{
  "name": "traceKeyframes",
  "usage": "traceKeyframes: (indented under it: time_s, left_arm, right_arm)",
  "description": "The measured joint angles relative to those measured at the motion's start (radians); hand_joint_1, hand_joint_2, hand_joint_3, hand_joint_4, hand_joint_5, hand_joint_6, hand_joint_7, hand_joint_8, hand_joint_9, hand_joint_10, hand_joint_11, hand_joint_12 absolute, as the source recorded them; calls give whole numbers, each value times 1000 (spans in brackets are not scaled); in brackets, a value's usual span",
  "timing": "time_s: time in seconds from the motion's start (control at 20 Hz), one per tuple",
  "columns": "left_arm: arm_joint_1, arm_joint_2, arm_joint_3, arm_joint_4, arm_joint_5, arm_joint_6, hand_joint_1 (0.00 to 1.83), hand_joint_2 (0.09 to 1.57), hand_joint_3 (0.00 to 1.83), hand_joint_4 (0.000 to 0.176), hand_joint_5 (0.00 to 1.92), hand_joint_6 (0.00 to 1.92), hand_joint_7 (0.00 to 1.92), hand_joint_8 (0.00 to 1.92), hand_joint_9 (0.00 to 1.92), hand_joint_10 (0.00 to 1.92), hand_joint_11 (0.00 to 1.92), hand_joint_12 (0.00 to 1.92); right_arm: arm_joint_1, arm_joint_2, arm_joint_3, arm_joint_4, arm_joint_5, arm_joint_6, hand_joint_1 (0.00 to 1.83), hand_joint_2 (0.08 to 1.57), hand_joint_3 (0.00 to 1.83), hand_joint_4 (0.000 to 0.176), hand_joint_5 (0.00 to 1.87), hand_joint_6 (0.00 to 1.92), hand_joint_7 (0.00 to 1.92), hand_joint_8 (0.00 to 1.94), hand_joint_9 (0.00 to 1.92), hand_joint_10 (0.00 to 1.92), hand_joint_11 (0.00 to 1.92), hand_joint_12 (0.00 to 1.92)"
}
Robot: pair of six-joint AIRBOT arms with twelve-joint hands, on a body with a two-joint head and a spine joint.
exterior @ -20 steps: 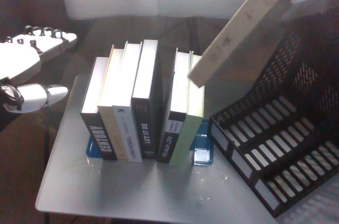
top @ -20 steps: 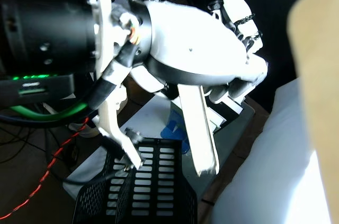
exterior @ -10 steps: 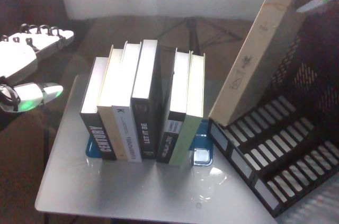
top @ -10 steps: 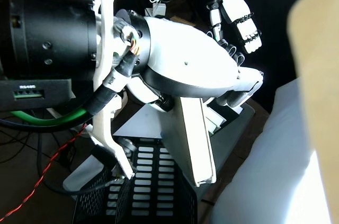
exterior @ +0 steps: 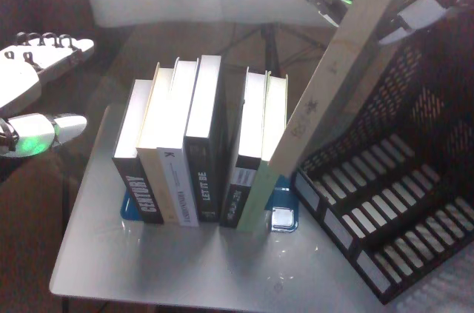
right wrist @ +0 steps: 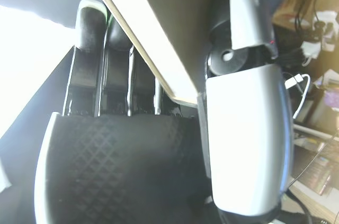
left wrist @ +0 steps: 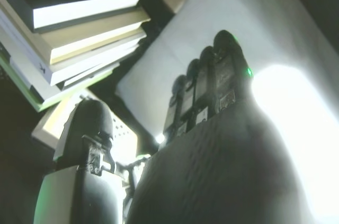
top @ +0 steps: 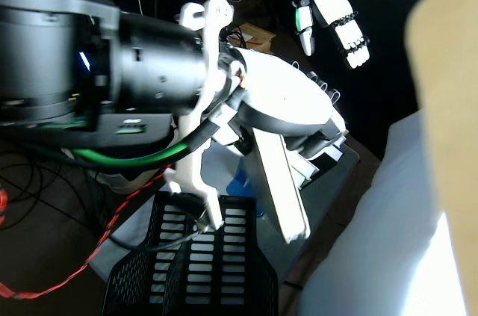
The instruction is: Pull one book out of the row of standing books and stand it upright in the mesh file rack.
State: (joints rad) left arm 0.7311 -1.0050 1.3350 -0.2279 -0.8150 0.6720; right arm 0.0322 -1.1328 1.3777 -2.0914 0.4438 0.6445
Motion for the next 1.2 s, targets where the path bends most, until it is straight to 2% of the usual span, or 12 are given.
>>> traceKeyframes:
  time_s: [0.1, 0.25, 0.4, 0.55, 0.7, 0.8, 0.85, 0.95, 1.05, 1.1, 1.15, 1.2]
  left_arm:
    - [3, 0, -2, 3, -10, 0, 406, 1361, 2, 46, 0, 0, 0, 0, 0, 0, 0, 0]
    - [17, 4, -4, -6, -26, 0, 358, 1354, 0, 72, 0, 0, 0, 0, 0, 0, 0, 0]
    - [24, 4, -3, -18, -32, 0, 375, 1350, 0, 67, 0, 0, 0, 0, 0, 0, 0, 0]
    - [27, 4, -3, -16, -33, 0, 373, 1348, 0, 92, 0, 0, 0, 0, 0, 0, 0, 0]
    - [28, 4, -3, -19, -33, 0, 400, 1346, 0, 92, 0, 0, 0, 0, 0, 0, 0, 0]
    - [29, 4, -3, -18, -33, 0, 396, 1348, 0, 80, 0, 0, 0, 0, 0, 0, 0, 0]
    - [33, 4, -3, -21, -35, 0, 389, 1342, 0, 91, 0, 0, 0, 0, 0, 0, 0, 0]
    - [36, 4, -3, -24, -36, 0, 390, 1338, 0, 96, 0, 0, 0, 0, 0, 0, 0, 0]
    - [37, 4, -3, -24, -39, -1, 406, 1338, 0, 95, 0, 0, 0, 0, 0, 0, 0, 0]
    - [37, 4, -3, -26, -39, -1, 408, 1338, 0, 88, 0, 0, 0, 0, 0, 0, 0, 0]
    - [37, 4, -3, -27, -39, -1, 399, 1335, 0, 86, 0, 0, 0, 0, 0, 0, 0, 0]
    - [37, 4, -3, -27, -39, -1, 399, 1335, 0, 86, 0, 0, 0, 0, 0, 0, 0, 0]
  right_arm:
    - [0, -9, 7, -25, -11, -1, 1336, 1251, 2, 0, 693, 1261, 740, 1421, 643, 1665, 443, 1872]
    - [-11, -21, 7, -105, -34, 6, 1345, 1221, 0, 0, 704, 1367, 806, 1246, 732, 1513, 532, 1705]
    - [-21, -25, 7, -178, -39, 29, 1350, 1199, 0, 0, 757, 1345, 840, 1165, 763, 1442, 530, 1645]
    - [-23, -33, 7, -317, -45, 121, 1358, 1182, 0, 0, 783, 1225, 879, 1163, 785, 1437, 592, 1625]
    - [-26, -36, 13, -395, -51, 170, 1352, 1196, 1, 0, 736, 1250, 842, 1202, 795, 1468, 652, 1632]
    - [-36, -43, 24, -442, -63, 203, 1187, 1206, 1, 0, 766, 1282, 867, 1247, 843, 1159, 679, 1597]
    - [-36, -46, 26, -480, -62, 229, 1346, 1195, 0, 0, 737, 1272, 834, 1168, 810, 1447, 640, 1610]
    - [-36, -53, 31, -520, -64, 249, 1356, 1182, 0, 0, 745, 1263, 864, 1123, 837, 1401, 661, 1576]
    - [-36, -65, 39, -570, -72, 266, 1376, 1148, 0, 0, 846, 931, 931, 1119, 921, 1420, 813, 1675]
    - [-36, -71, 47, -579, -77, 280, 1388, 1118, 0, 0, 919, 779, 999, 1024, 998, 1334, 922, 1612]
    - [-36, -78, 52, -598, -79, 284, 1370, 1162, 1, 0, 803, 973, 892, 1167, 889, 1438, 841, 1688]
    - [-36, -81, 55, -609, -79, 285, 1370, 1162, 1, 0, 803, 973, 892, 1167, 889, 1438, 841, 1688]
